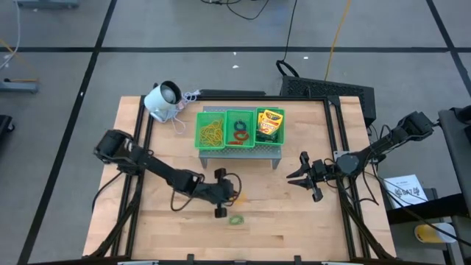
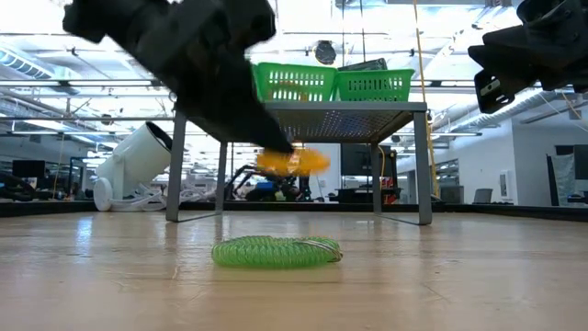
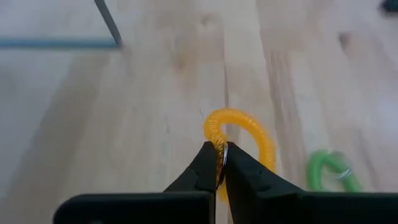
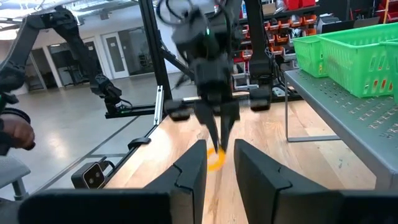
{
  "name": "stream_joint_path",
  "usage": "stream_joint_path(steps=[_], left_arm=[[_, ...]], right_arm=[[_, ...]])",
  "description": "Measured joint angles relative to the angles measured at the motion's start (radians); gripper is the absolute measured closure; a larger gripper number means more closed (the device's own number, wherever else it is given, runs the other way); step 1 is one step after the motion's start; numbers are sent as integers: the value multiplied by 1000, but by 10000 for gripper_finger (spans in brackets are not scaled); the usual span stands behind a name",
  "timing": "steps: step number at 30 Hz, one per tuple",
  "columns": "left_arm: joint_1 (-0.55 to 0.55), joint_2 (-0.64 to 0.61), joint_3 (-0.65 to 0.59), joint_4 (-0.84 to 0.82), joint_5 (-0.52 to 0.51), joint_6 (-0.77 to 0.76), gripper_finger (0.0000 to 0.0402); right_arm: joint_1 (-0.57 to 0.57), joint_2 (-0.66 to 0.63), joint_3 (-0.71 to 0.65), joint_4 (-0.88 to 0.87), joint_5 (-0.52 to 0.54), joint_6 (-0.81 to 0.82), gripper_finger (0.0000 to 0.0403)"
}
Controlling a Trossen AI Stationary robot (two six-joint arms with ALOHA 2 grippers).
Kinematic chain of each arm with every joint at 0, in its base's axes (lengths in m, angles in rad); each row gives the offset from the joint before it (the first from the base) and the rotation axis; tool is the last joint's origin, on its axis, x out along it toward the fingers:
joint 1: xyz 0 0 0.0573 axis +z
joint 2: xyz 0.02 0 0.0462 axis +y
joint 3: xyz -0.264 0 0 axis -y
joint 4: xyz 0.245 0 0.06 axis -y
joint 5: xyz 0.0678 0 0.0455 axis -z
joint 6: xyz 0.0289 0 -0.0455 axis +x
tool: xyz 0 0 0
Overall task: Pick & Place Office Desk Supplies
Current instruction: Put the yellow spring keychain into the center green basket
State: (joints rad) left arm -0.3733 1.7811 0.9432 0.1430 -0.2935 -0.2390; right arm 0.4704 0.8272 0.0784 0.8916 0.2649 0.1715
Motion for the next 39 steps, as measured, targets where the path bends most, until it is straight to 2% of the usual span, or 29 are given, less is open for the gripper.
stream_joint_path(steps=[7, 17, 22, 27, 33, 39], left_arm=[[-1, -136, 1, 5, -63, 46, 361], [5, -298, 1, 12, -151, 157, 378], [30, -359, 2, 27, -231, 207, 368], [89, -391, 3, 79, -320, 220, 366], [190, -391, 3, 124, -327, 241, 372], [299, -391, 3, 124, -323, 230, 361]], right_arm=[[0, 0, 0, 1, 0, 0, 332], [0, 0, 0, 1, 0, 0, 332], [0, 0, 0, 1, 0, 0, 332], [0, 0, 0, 1, 0, 0, 332], [0, 0, 0, 1, 0, 0, 332], [0, 0, 0, -7, 0, 0, 332]])
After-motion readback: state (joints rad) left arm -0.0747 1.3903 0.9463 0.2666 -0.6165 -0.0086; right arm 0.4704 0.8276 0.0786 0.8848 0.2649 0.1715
